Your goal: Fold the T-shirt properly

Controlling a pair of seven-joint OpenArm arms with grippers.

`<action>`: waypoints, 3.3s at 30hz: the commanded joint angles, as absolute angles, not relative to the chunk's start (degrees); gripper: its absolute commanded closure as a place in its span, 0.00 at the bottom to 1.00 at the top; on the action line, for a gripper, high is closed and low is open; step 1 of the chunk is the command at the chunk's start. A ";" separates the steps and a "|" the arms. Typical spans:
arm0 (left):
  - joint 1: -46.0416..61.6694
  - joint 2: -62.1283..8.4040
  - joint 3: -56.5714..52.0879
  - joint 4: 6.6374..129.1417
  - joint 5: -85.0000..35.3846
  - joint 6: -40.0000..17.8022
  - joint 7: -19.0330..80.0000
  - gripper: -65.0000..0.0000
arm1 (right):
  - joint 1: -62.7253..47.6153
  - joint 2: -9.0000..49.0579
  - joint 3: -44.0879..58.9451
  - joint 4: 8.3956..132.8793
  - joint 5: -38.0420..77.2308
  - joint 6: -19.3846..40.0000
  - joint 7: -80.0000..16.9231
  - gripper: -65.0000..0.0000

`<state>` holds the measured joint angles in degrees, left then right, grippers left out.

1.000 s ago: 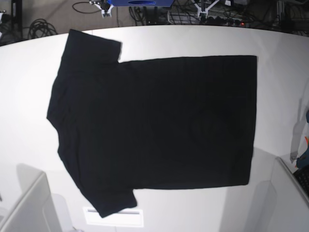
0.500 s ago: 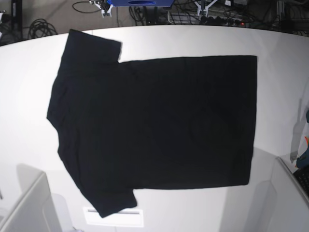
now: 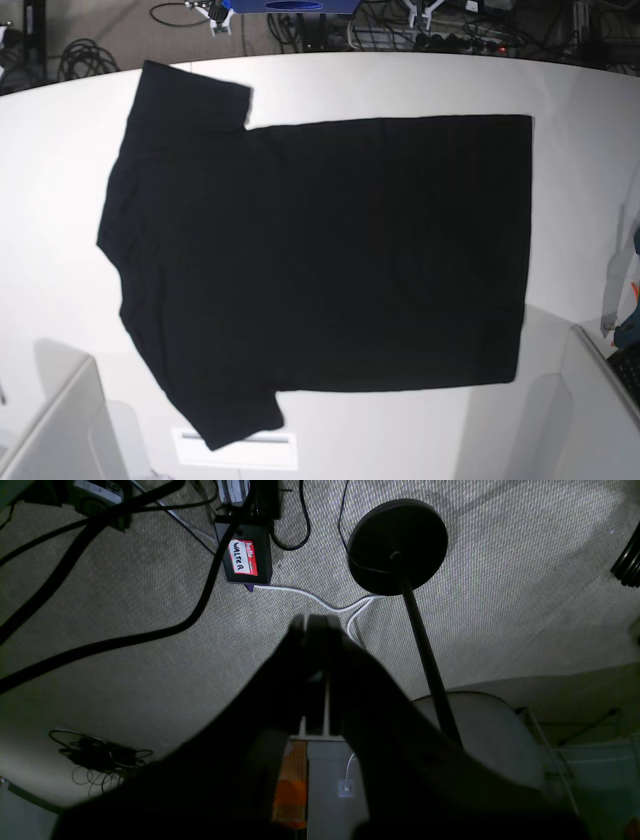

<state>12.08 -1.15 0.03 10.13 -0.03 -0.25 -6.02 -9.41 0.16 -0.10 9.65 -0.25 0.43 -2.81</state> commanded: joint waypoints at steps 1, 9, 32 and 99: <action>12.70 -1.54 0.04 10.15 0.22 -0.48 -6.20 1.00 | -9.71 0.57 0.22 9.63 0.04 0.04 -3.12 1.00; 23.43 -6.73 -0.40 21.41 -0.40 -0.57 -6.20 1.00 | -20.62 1.80 9.98 26.59 0.13 0.04 -8.57 1.00; 68.26 -18.51 -0.66 91.12 -21.85 -0.22 -6.64 1.00 | -41.01 -3.21 33.36 108.70 0.13 0.13 -37.32 1.00; 38.02 -11.30 -37.23 98.15 -48.22 -14.73 36.18 0.41 | -16.22 -3.91 50.15 92.62 27.12 40.00 -66.07 1.00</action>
